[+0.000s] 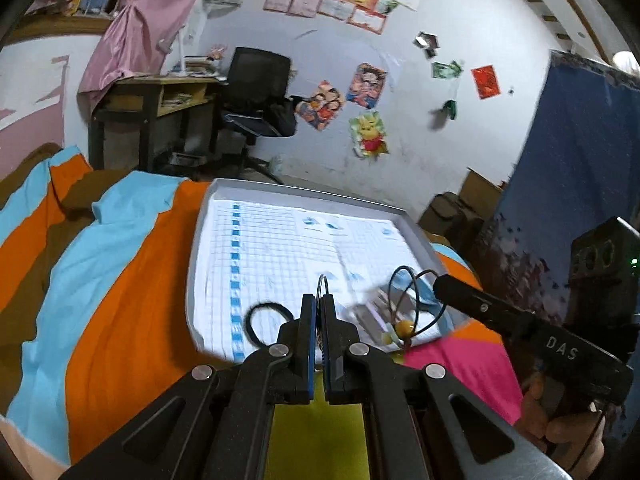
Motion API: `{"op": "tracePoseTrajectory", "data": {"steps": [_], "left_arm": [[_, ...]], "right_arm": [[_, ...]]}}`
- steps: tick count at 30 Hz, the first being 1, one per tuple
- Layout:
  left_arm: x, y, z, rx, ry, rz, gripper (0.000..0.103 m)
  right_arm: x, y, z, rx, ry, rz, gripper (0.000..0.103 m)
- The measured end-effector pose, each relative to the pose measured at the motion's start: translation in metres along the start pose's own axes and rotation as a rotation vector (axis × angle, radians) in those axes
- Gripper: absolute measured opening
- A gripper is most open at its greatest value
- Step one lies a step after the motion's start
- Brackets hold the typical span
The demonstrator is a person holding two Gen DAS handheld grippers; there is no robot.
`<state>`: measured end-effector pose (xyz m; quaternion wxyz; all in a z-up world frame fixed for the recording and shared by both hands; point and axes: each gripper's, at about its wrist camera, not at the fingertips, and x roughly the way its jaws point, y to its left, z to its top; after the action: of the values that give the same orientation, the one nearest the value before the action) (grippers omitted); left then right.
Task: Organize jewelry
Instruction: 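Carry keyring and small gold item into the metal tray and open both tools, then move both open tools back from the tray toward the remaining jewelry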
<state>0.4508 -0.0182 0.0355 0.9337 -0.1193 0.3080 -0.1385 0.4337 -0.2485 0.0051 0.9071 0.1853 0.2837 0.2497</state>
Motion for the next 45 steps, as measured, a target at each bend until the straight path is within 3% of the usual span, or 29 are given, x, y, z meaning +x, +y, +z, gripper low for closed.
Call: {"op": "tracePoseTrajectory", "data": {"steps": [6,10,16,19,21,22,24,25,28,30,33,39,41,45], "left_arm": [[0.04,0.02,-0.003,-0.052,0.037,0.037,0.003],[0.056,0.022,-0.013,-0.047,0.065,0.085,0.003],[0.05,0.025,-0.017,-0.056,0.051,0.095,0.005],[0.041,0.027,-0.015,-0.061,0.037,0.113,0.019],[0.032,0.028,-0.015,-0.074,0.02,0.12,0.035],[0.028,0.029,-0.015,-0.079,0.011,0.12,0.04],[0.015,0.029,-0.016,-0.095,-0.03,0.152,0.072],[0.008,0.029,-0.017,-0.103,-0.054,0.164,0.076],[-0.01,0.025,-0.018,-0.101,-0.093,0.188,0.081],[-0.024,0.021,-0.019,-0.085,-0.123,0.205,0.09],[-0.051,0.011,-0.024,-0.048,-0.184,0.227,0.1],[-0.1,-0.006,-0.041,-0.009,-0.274,0.249,0.103],[-0.115,-0.011,-0.05,-0.005,-0.29,0.256,0.103],[-0.145,-0.023,-0.07,0.021,-0.32,0.264,0.103]], "right_arm": [[0.049,-0.01,0.024,0.009,0.025,-0.024,0.003],[0.076,-0.018,0.014,0.009,0.078,-0.061,0.003],[0.087,-0.02,-0.002,-0.027,0.126,-0.116,0.003],[0.081,-0.018,-0.002,-0.047,0.123,-0.137,0.004],[0.075,-0.018,-0.001,-0.059,0.116,-0.153,0.006],[0.071,-0.018,0.0,-0.066,0.11,-0.161,0.011],[0.063,-0.018,0.002,-0.074,0.098,-0.176,0.024],[0.057,-0.017,0.003,-0.077,0.087,-0.184,0.032],[0.041,-0.014,0.005,-0.09,0.065,-0.209,0.034],[0.03,-0.011,0.006,-0.096,0.049,-0.225,0.038],[0.005,-0.006,0.008,-0.098,-0.009,-0.251,0.055],[-0.05,0.011,0.001,-0.138,-0.107,-0.271,0.08],[-0.07,0.019,-0.005,-0.155,-0.137,-0.282,0.093],[-0.104,0.034,-0.018,-0.182,-0.181,-0.301,0.095]]}}
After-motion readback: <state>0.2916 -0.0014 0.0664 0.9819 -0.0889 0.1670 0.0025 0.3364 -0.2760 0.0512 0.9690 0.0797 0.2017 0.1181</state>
